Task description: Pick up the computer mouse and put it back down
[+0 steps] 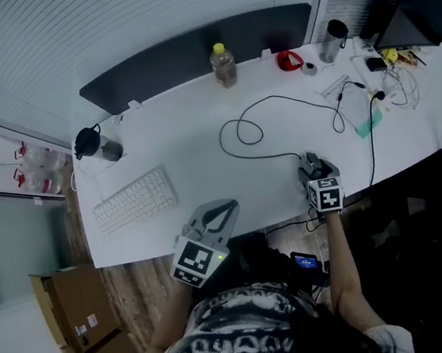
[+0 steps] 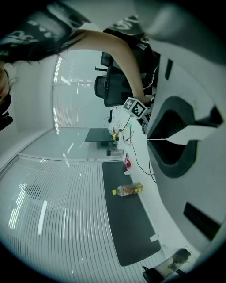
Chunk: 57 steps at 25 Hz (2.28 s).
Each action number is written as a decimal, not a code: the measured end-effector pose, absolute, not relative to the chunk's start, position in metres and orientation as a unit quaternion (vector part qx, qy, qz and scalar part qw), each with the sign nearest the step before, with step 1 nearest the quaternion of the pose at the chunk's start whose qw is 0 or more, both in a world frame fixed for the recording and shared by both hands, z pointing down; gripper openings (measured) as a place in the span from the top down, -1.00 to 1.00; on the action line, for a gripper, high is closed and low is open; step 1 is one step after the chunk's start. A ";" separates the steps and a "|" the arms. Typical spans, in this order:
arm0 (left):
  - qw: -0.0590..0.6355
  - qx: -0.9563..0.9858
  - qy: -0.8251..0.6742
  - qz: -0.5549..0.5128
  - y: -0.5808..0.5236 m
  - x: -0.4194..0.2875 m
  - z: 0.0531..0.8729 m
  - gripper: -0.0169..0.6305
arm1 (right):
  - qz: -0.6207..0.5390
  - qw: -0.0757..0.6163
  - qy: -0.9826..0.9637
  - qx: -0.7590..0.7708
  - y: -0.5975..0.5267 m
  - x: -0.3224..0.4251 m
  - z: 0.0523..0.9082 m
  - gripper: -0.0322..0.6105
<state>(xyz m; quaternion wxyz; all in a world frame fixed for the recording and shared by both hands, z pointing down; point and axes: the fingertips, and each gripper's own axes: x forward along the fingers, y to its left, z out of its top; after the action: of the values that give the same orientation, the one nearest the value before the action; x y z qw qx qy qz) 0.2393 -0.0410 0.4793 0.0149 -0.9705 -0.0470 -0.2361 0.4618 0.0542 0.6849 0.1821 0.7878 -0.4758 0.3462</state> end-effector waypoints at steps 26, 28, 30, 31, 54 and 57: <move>0.021 -0.967 -0.094 -0.236 0.004 0.196 0.481 0.93 | 0.305 0.077 -0.467 0.826 0.112 0.355 0.605 -0.05; 0.021 -0.967 -0.100 -0.232 0.006 0.184 0.480 0.93 | 0.304 0.073 -0.470 0.826 0.112 0.336 0.599 -0.03; 0.021 -0.968 -0.105 -0.227 0.006 0.169 0.479 0.93 | 0.303 0.068 -0.472 0.825 0.111 0.314 0.593 -0.01; 0.022 -0.968 -0.106 -0.225 0.005 0.160 0.478 0.93 | 0.302 0.064 -0.475 0.824 0.109 0.303 0.590 0.00; 0.014 -0.973 -0.145 -0.180 -0.012 -0.042 0.466 0.93 | 0.218 0.026 -0.522 0.824 0.057 0.041 0.512 0.52; 0.012 -0.972 -0.154 -0.176 -0.008 -0.050 0.464 0.93 | 0.205 0.020 -0.522 0.828 0.058 0.028 0.500 0.70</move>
<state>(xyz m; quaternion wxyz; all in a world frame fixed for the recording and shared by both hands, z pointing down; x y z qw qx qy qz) -0.0496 -0.0085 0.4643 0.0125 -0.9721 -0.1543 -0.1764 0.0276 0.0581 0.4997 0.0202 0.8276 -0.5223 0.2046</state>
